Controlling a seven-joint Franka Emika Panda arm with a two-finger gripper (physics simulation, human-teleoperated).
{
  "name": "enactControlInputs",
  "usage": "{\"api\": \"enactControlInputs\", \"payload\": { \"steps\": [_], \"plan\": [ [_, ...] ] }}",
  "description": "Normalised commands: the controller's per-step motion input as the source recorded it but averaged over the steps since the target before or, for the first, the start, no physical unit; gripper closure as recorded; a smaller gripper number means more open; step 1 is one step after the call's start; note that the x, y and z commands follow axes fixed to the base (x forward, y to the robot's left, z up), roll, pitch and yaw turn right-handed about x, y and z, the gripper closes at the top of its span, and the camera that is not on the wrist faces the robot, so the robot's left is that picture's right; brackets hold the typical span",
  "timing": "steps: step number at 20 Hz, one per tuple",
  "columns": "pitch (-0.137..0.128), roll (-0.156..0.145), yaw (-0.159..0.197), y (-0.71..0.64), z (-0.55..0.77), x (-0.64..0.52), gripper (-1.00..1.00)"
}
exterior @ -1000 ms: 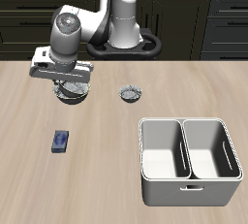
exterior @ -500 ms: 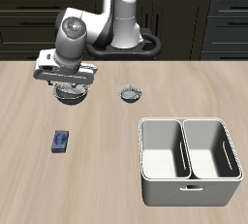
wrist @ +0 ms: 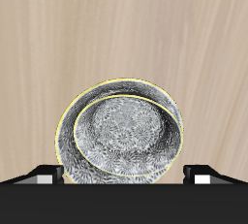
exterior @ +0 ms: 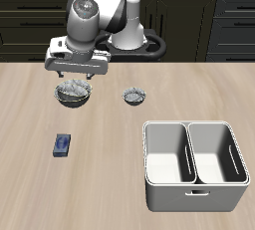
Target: Stack the middle-sized bowl on the largest bowl and stack the smallest bowl on the middle-sized bowl
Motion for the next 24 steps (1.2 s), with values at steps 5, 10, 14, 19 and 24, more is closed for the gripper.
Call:
{"api": "enactControlInputs", "payload": {
  "steps": [5, 10, 14, 19, 24],
  "plan": [
    [-0.043, 0.053, 0.018, 0.54, 0.23, 0.03, -1.0],
    [-0.003, 0.042, -0.018, 0.56, 0.14, 0.17, -1.0],
    [-0.034, 0.013, -0.023, 0.42, 0.17, 0.15, -1.0],
    [0.023, -0.001, -0.049, 0.44, -0.02, 0.17, -1.0],
    [-0.008, 0.002, -0.004, 0.27, -0.03, 0.02, -1.0]
  ]
}}
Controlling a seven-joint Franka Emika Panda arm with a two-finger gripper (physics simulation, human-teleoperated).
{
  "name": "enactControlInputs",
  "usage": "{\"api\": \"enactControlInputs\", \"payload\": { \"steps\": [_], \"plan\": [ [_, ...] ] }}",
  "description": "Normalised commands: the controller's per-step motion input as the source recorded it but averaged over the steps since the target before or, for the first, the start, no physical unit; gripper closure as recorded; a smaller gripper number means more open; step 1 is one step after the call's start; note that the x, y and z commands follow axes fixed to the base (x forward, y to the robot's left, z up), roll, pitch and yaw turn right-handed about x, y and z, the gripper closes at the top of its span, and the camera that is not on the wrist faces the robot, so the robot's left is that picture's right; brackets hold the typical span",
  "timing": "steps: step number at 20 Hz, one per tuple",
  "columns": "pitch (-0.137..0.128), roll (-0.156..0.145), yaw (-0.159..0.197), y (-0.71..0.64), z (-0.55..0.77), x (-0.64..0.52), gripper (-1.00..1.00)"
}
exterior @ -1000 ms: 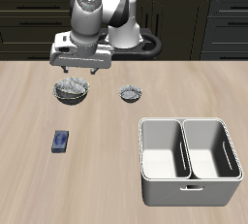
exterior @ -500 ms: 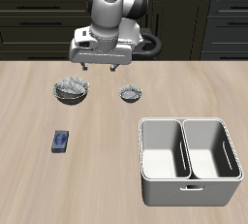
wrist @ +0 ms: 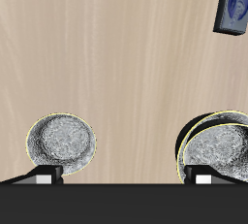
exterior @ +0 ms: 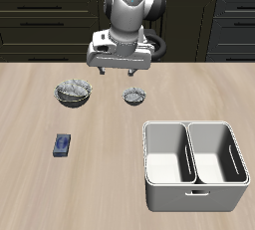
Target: Stack the middle-sized bowl on the largest bowl and stack the smallest bowl on the middle-sized bowl
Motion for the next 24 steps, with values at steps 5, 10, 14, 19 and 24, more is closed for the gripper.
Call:
{"api": "enactControlInputs", "payload": {
  "steps": [5, 10, 14, 19, 24],
  "plan": [
    [-0.005, -0.011, -0.032, 0.26, -0.05, -0.01, -1.0],
    [-0.005, -0.012, -0.013, 0.14, -0.1, -0.04, -1.0],
    [0.009, 0.006, -0.016, 0.07, -0.15, -0.01, -1.0],
    [0.005, 0.009, -0.007, 0.07, -0.17, -0.06, -1.0],
    [0.025, 0.014, -0.01, 0.05, -0.3, -0.07, -1.0]
  ]
}}
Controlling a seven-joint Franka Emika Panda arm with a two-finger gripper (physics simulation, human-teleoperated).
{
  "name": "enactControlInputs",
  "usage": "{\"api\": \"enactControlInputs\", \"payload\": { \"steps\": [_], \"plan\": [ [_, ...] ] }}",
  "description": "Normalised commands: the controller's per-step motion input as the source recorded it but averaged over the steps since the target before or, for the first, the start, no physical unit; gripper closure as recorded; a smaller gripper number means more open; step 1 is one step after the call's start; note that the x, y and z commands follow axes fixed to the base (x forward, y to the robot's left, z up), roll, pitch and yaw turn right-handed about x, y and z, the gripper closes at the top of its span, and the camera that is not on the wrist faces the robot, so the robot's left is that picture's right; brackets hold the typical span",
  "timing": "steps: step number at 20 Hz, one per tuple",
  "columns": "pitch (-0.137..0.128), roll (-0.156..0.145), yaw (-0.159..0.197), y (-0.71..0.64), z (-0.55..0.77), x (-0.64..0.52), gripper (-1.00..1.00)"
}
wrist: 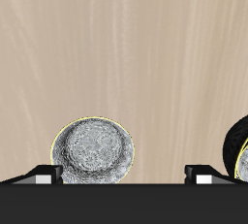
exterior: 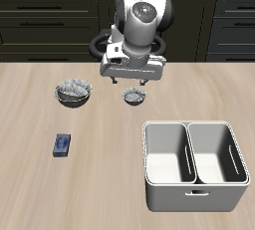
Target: Stack the middle-sized bowl on the largest bowl and stack the smallest bowl on the middle-sized bowl
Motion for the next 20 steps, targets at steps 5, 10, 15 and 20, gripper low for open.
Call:
{"api": "enactControlInputs", "payload": {
  "steps": [5, 10, 15, 20],
  "plan": [
    [0.024, -0.006, -0.011, -0.08, -0.31, -0.08, -1.0],
    [0.02, 0.005, -0.012, -0.05, -0.2, -0.07, -1.0],
    [0.009, -0.008, 0.004, -0.02, -0.27, -0.12, -1.0],
    [0.031, 0.034, -0.025, -0.03, -0.3, -0.1, -1.0]
  ]
}}
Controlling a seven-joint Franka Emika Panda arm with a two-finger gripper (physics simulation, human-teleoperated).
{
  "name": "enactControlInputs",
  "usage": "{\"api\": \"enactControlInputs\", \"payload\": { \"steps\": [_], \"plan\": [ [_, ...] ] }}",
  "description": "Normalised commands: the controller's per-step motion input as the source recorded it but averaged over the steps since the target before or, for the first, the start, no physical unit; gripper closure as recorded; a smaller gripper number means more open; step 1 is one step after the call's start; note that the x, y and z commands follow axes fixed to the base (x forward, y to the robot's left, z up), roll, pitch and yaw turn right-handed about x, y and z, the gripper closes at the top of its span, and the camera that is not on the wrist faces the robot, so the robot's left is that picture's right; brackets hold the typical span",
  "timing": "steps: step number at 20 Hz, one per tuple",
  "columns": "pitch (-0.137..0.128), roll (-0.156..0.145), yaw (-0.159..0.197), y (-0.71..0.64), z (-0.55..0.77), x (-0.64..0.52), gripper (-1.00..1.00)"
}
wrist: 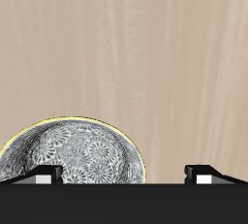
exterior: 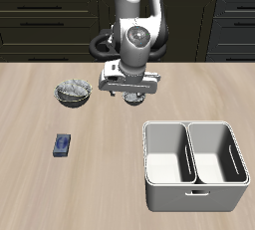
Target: Stack the middle-sized bowl on the largest bowl and stack the smallest bowl on the middle-sized bowl
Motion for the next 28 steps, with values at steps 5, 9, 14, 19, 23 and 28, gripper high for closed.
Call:
{"api": "enactControlInputs", "payload": {
  "steps": [5, 9, 14, 19, 23, 28],
  "plan": [
    [-0.022, 0.041, 0.008, 0.08, -0.13, -0.06, 1.0],
    [0.0, -0.005, -0.006, -0.03, 0.02, -0.02, 1.0],
    [-0.014, 0.003, -0.013, -0.04, 0.12, 0.0, 1.0],
    [-0.033, -0.003, 0.0, -0.03, 0.27, -0.01, 1.0],
    [-0.052, -0.003, 0.019, -0.05, 0.39, -0.09, 1.0],
    [-0.068, -0.016, 0.037, -0.16, 0.42, -0.16, 1.0]
  ]
}}
